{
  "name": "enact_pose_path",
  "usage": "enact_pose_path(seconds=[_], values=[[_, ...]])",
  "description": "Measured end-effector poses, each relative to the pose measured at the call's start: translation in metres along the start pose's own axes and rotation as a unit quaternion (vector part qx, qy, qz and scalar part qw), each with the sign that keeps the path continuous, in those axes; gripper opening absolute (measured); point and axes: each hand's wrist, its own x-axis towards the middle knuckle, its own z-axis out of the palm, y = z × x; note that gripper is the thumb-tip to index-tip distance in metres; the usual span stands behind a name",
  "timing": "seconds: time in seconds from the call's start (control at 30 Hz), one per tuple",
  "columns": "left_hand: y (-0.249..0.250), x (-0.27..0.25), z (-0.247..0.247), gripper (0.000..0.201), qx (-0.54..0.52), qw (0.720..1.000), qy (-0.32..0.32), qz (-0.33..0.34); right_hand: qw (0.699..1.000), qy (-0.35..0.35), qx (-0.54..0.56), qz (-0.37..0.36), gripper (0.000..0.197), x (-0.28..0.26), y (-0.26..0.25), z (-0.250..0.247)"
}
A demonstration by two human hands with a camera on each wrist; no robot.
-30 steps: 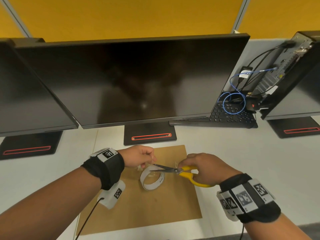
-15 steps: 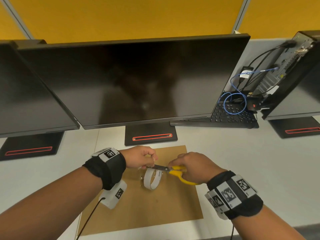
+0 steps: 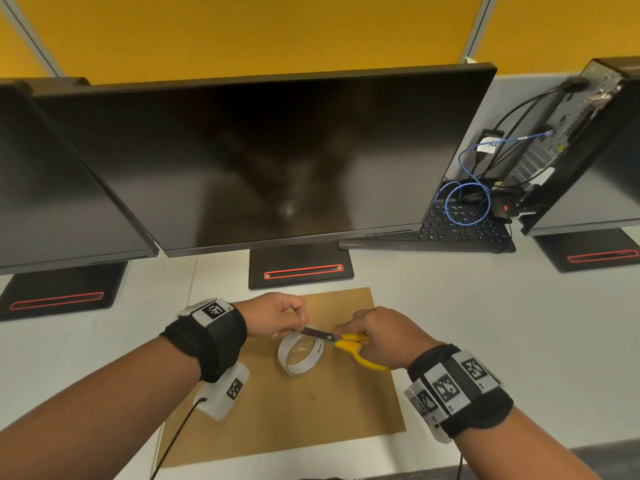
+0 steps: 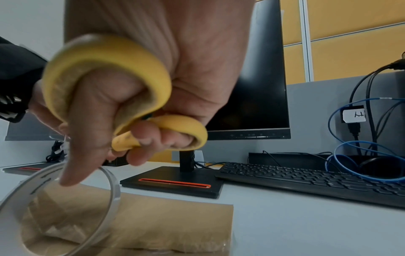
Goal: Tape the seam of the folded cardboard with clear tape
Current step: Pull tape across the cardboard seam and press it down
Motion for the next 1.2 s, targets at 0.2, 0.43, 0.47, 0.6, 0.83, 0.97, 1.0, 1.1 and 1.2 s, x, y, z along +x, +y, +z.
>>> enact_pose_path(seconds=[0.2, 0.43, 0.47, 0.6, 0.83, 0.97, 1.0, 1.1, 1.2], values=[[0.002, -0.001, -0.002, 0.017, -0.04, 0.998, 0.033, 0.029, 1.0, 0.015, 0.015, 0.015, 0.034, 0.002, 0.001, 0.006], [-0.015, -0.001, -0.005, 0.011, -0.071, 0.99, 0.115, 0.026, 0.981, 0.028, 0.147, 0.126, 0.046, -0.007, 0.015, 0.012], [-0.017, -0.001, -0.005, 0.015, -0.064, 0.99, 0.123, 0.023, 0.974, 0.028, 0.175, 0.144, 0.047, -0.009, 0.017, 0.013], [-0.019, 0.004, 0.005, 0.009, -0.057, 0.981, 0.187, 0.009, 0.954, 0.011, 0.244, 0.176, 0.045, -0.013, 0.023, 0.018], [-0.017, 0.037, 0.047, 0.025, 0.016, 0.977, 0.195, -0.089, 0.936, -0.002, 0.301, 0.183, 0.044, -0.012, 0.028, 0.024], [-0.02, 0.055, 0.054, 0.026, 0.098, 0.963, 0.216, -0.125, 0.935, 0.006, 0.303, 0.186, 0.043, -0.013, 0.033, 0.024], [-0.023, 0.058, 0.055, 0.025, 0.116, 0.961, 0.213, -0.13, 0.935, 0.013, 0.296, 0.193, 0.043, -0.014, 0.035, 0.025], [-0.03, 0.061, 0.057, 0.017, 0.133, 0.959, 0.211, -0.133, 0.934, 0.049, 0.272, 0.228, 0.042, -0.02, 0.043, 0.024], [-0.031, 0.06, 0.056, 0.015, 0.134, 0.96, 0.207, -0.132, 0.925, 0.113, 0.236, 0.274, 0.041, -0.025, 0.056, 0.023]])
